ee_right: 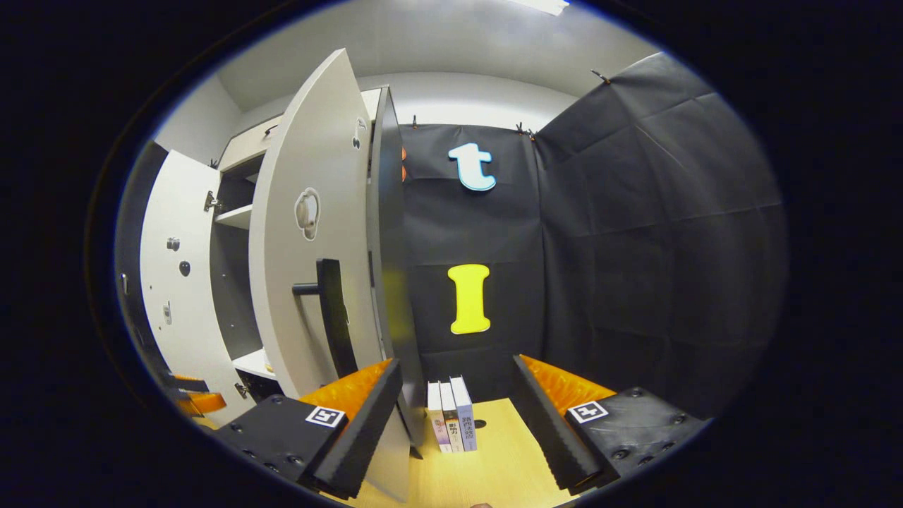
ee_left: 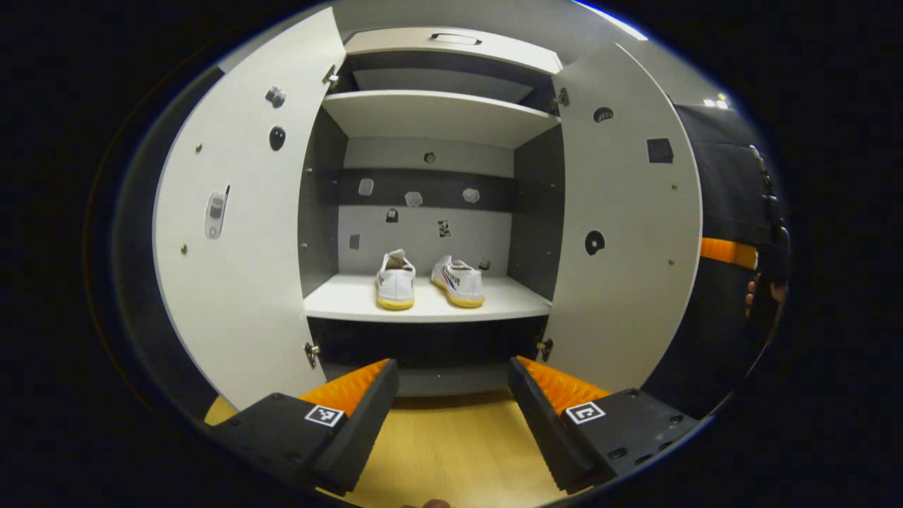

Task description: Grab one shoe with the right hand and put it into the shoe cabinet, grab the other shoe with the left hand and put it into the shoe cabinet; then close the right door with the right hand and the left door with the left hand.

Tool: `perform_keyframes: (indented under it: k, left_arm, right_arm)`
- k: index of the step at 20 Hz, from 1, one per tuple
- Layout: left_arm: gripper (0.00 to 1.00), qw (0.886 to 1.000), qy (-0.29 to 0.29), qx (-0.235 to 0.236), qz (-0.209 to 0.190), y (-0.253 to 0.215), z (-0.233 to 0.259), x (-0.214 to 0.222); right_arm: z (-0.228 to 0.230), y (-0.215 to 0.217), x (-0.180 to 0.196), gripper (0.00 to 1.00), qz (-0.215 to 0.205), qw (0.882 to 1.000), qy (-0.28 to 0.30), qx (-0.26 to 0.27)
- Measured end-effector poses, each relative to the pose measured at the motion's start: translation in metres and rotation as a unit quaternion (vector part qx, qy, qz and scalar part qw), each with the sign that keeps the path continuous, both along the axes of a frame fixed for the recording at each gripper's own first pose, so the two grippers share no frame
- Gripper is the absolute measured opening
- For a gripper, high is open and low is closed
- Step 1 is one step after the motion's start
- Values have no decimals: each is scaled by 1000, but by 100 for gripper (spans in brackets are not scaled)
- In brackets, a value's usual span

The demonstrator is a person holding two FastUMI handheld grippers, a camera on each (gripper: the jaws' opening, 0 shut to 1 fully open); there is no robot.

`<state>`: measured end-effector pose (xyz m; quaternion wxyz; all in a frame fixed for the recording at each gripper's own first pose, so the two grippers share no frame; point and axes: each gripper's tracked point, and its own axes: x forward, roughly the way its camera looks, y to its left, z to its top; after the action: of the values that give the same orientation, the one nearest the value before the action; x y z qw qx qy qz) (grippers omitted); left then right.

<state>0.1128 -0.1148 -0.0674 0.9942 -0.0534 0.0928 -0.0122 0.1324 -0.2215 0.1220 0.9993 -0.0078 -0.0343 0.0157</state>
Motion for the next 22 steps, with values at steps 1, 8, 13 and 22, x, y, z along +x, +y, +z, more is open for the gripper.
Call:
perform_keyframes:
  k: [1,8,13,22]
  left_arm:
    - [98,1000,2,-5,5,-1,-4,-3]
    - [95,998,-11,-7,57,-1,9,-11]
    - [95,997,-20,4,75,10,23,-20]
    - [95,998,-28,9,57,43,35,-41]
  right_arm:
    - [4,1,6,99,7,1000,1,-1]
    - [10,20,29,98,84,996,28,13]
    - [8,27,31,97,89,995,48,17]
    - [10,71,10,97,62,997,41,7]
